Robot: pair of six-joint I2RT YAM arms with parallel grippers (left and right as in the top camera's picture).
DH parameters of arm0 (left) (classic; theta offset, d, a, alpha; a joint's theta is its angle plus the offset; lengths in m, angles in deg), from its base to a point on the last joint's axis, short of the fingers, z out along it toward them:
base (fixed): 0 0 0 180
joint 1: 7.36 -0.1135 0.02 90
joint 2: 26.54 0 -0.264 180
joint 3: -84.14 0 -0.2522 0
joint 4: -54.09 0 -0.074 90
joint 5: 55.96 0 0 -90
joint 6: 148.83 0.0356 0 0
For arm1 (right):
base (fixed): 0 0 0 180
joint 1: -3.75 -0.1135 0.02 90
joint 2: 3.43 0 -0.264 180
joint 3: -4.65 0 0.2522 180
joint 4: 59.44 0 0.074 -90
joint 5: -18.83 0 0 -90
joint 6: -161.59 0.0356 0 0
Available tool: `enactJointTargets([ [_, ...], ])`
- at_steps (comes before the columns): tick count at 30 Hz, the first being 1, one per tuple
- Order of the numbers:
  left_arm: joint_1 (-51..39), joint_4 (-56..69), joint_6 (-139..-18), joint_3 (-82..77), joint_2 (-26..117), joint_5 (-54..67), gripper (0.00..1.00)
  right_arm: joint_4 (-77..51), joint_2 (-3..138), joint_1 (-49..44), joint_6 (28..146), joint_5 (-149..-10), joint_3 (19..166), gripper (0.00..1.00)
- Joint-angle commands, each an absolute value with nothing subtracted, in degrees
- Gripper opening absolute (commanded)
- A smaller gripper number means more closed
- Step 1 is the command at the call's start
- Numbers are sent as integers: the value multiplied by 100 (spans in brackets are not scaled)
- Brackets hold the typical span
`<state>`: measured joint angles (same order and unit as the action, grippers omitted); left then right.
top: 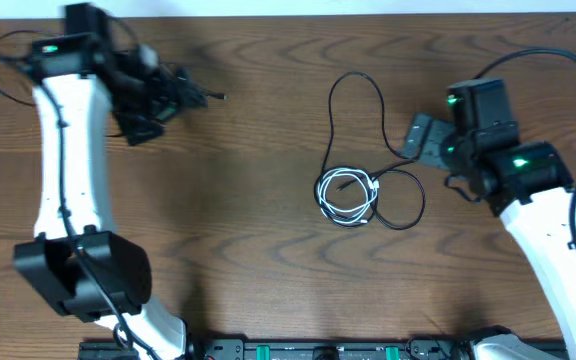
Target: Untangle cables
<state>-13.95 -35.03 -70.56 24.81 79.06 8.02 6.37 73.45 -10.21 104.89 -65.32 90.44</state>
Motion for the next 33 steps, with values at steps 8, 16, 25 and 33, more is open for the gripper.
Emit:
enactJointTargets([
  [8, -462, -3610, -6877, 2223, 7922, 1888, 98, 1581, 7384, -490, 10657, -6460, 8882, 99],
  [16, -134, -3942, -6872, 2197, 7922, 1890, 98, 488, 7472, -343, 11584, -6355, 8152, 99],
  [25, -73, -3940, -6940, 2085, 7922, 1827, 98, -1383, 8040, -337, 12437, -6854, 7540, 89],
  [33, -79, -3960, -6894, 2085, 7922, 1934, 98, -1656, 8571, -337, 12922, -6768, 7540, 67],
])
